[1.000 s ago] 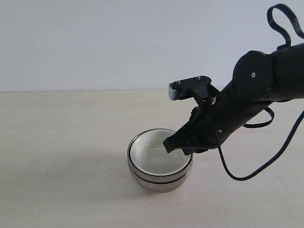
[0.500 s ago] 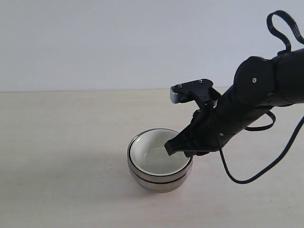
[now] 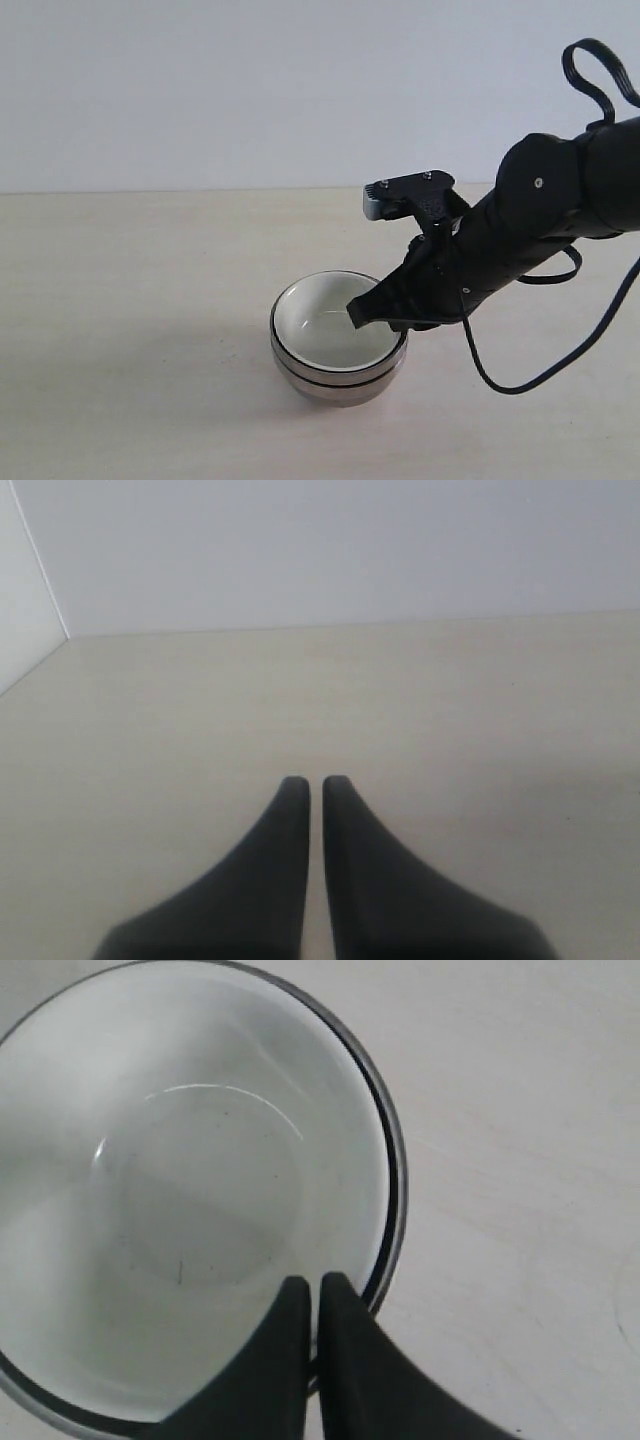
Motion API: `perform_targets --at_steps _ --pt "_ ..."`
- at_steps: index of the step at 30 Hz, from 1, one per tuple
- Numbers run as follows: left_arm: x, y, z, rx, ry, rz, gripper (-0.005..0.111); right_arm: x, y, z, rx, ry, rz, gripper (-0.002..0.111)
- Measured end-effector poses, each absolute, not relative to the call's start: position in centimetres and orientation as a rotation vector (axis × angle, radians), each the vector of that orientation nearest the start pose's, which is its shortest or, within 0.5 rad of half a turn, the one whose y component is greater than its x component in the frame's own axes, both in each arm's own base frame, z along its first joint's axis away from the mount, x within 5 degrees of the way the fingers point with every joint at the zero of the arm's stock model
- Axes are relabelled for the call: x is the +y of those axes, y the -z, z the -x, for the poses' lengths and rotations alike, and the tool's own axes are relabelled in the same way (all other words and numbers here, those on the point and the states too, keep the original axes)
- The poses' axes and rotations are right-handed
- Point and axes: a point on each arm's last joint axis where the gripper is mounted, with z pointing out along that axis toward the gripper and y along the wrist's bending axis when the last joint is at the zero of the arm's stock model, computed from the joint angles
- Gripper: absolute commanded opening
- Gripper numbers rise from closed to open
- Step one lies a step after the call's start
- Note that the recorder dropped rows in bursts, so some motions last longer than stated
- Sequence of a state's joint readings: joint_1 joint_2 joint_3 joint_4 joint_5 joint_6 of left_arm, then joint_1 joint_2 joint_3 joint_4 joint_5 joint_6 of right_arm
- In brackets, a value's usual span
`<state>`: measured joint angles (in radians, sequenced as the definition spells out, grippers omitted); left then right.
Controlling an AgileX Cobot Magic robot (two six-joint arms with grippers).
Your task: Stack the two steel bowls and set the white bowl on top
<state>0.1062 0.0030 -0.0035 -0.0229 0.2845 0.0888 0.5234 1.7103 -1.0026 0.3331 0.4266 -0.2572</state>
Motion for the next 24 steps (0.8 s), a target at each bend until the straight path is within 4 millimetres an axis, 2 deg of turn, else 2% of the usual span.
perform_targets --at_steps 3,5,9,10,14,16,20,24 --pt "0.5 -18.8 -5.5 1.769 -0.12 0.03 0.004 18.1 -19.5 -28.9 2.538 -0.382 0.665 0.0" --pt "0.5 -18.8 -5.5 1.769 -0.12 0.03 0.004 17.9 -20.9 -28.6 2.496 -0.392 0.661 0.0" --pt "0.5 -18.8 -5.5 1.769 -0.12 0.03 0.004 17.0 -26.4 -26.9 2.331 -0.43 0.633 0.0" --pt "0.5 -18.8 -5.5 1.769 -0.12 0.03 0.004 16.5 -28.5 -26.1 2.263 -0.444 0.621 0.0" --pt "0.5 -18.8 -5.5 1.769 -0.12 0.03 0.004 15.1 -32.7 -23.7 2.129 -0.47 0.608 0.0" --pt "0.5 -18.8 -5.5 1.769 -0.12 0.03 0.004 13.9 -35.5 -21.5 2.035 -0.488 0.6 0.0" --pt "0.5 -18.8 -5.5 1.769 -0.12 0.03 0.004 12.0 -38.9 -17.9 1.907 -0.509 0.591 0.0" --pt "0.5 -18.8 -5.5 1.769 -0.12 0.03 0.004 10.1 -41.3 -14.7 1.796 -0.507 0.588 0.0"
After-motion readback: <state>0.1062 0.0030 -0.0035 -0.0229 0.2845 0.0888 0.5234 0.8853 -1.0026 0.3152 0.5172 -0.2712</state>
